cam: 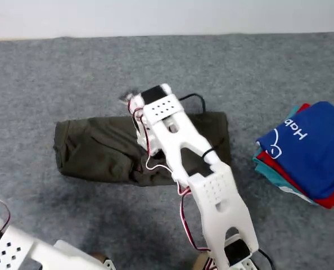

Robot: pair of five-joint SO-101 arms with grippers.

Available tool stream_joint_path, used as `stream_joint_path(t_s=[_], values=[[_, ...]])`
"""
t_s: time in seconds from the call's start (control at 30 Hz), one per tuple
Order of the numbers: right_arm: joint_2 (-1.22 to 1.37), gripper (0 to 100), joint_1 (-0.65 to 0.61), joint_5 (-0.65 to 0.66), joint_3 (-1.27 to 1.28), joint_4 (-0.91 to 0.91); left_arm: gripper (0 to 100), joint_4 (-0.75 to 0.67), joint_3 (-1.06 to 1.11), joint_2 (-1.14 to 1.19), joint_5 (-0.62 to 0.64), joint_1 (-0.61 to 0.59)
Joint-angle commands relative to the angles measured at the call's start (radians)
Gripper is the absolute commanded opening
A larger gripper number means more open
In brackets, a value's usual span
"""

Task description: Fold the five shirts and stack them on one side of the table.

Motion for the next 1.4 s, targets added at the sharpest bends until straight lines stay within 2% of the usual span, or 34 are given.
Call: stream_joint_path(t_s=[0.0, 0.13, 0.2, 0.33, 0.43, 0.7, 0.93, 1.2, 1.27, 1.37], values=[[-0.136, 1.0, 0.045, -0.011, -0.002, 0.042, 1, -0.017, -0.004, -0.009, -0.009, 0.003], [-0.145, 3.5, 0.116, -0.011, 0.012, 0.045, 1, -0.017, 0.03, -0.011, -0.011, 0.005], [-0.159, 10.6, 0.153, -0.023, 0.035, 0.045, 1, -0.017, 0.053, -0.011, -0.044, 0.005], [-0.206, 23.9, 0.237, -0.192, 0.074, 0.044, 1, -0.02, 0.093, -0.011, -0.118, 0.003], [-0.213, 26.1, 0.283, -0.241, 0.092, 0.042, 1, -0.023, 0.094, -0.011, -0.129, 0.003], [-0.088, 26.1, 0.369, -0.338, 0.094, -0.01, 1, -0.014, 0.124, -0.006, -0.129, 0.034], [0.038, 26.1, 0.369, -0.342, 0.092, -0.096, 1, 0.057, 0.117, -0.011, -0.126, 0.176], [0.154, 25.2, 0.352, -0.351, 0.091, -0.136, 1, 0.06, 0.117, -0.011, -0.124, 0.203], [0.16, 19.8, 0.351, -0.347, 0.091, -0.122, 1, 0.06, 0.117, -0.011, -0.124, 0.203], [0.16, 3.7, 0.349, -0.311, 0.089, -0.108, 1, 0.058, 0.117, -0.011, -0.124, 0.203]])
